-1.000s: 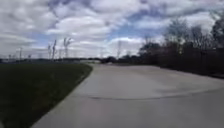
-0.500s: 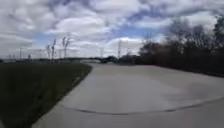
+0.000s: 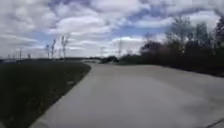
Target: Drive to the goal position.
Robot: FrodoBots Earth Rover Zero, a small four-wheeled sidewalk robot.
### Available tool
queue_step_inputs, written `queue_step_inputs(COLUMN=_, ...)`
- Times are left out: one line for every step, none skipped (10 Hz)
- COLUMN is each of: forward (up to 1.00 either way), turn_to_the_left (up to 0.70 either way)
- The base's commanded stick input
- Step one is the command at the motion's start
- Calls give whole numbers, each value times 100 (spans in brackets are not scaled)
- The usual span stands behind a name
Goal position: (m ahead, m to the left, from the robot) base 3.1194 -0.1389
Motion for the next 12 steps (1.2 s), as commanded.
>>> queue_step_inputs(forward=91, turn_to_the_left=0)
queue_step_inputs(forward=91, turn_to_the_left=0)
queue_step_inputs(forward=91, turn_to_the_left=0)
queue_step_inputs(forward=91, turn_to_the_left=0)
queue_step_inputs(forward=91, turn_to_the_left=0)
queue_step_inputs(forward=91, turn_to_the_left=0)
queue_step_inputs(forward=91, turn_to_the_left=0)
queue_step_inputs(forward=91, turn_to_the_left=0)
queue_step_inputs(forward=91, turn_to_the_left=0)
queue_step_inputs(forward=91, turn_to_the_left=0)
queue_step_inputs(forward=91, turn_to_the_left=0)
queue_step_inputs(forward=91, turn_to_the_left=0)
